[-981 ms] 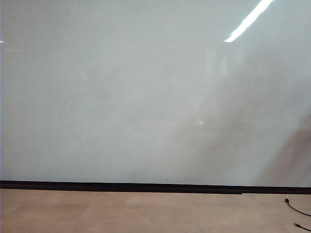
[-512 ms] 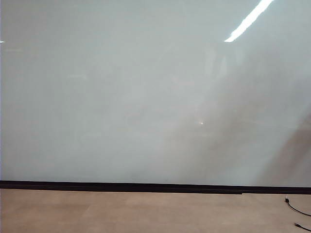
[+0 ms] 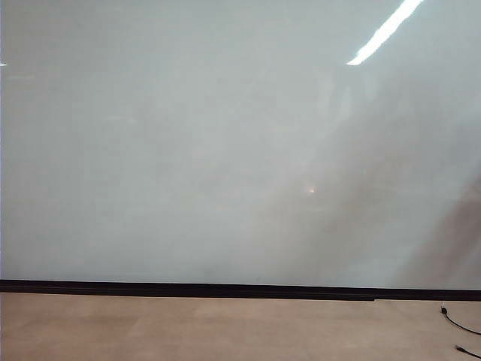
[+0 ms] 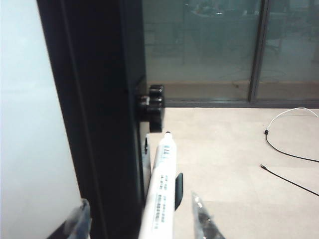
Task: Pick up the pen on the shelf to the right of the whiteboard and draw a cross mark.
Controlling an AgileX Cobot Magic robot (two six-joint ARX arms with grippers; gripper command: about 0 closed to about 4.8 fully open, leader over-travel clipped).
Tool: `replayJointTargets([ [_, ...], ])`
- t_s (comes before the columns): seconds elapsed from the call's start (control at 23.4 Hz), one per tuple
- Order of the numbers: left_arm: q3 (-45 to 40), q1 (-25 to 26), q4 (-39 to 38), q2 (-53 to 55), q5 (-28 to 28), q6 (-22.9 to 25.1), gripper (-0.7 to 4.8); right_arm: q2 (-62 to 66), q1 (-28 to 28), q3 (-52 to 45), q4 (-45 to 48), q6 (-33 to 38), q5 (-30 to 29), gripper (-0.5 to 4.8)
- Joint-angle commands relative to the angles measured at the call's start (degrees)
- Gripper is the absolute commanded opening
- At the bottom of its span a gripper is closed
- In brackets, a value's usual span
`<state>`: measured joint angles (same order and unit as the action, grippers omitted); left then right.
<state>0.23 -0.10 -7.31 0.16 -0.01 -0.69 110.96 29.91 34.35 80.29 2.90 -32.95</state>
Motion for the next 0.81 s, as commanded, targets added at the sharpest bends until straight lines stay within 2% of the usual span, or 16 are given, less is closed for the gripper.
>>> replayJointTargets([
  [0.04,0.15,0.0,0.52,0.02,0.2,0.22,-0.04,-0.22,0.02,0.46,0.98,-0.22,0.83,2.64],
  [0.81,0.15,0.0,0.5,0.02,0.2,0.24,-0.04,0.17,0.02,0.52,0.9,-0.57,1.57,2.6],
])
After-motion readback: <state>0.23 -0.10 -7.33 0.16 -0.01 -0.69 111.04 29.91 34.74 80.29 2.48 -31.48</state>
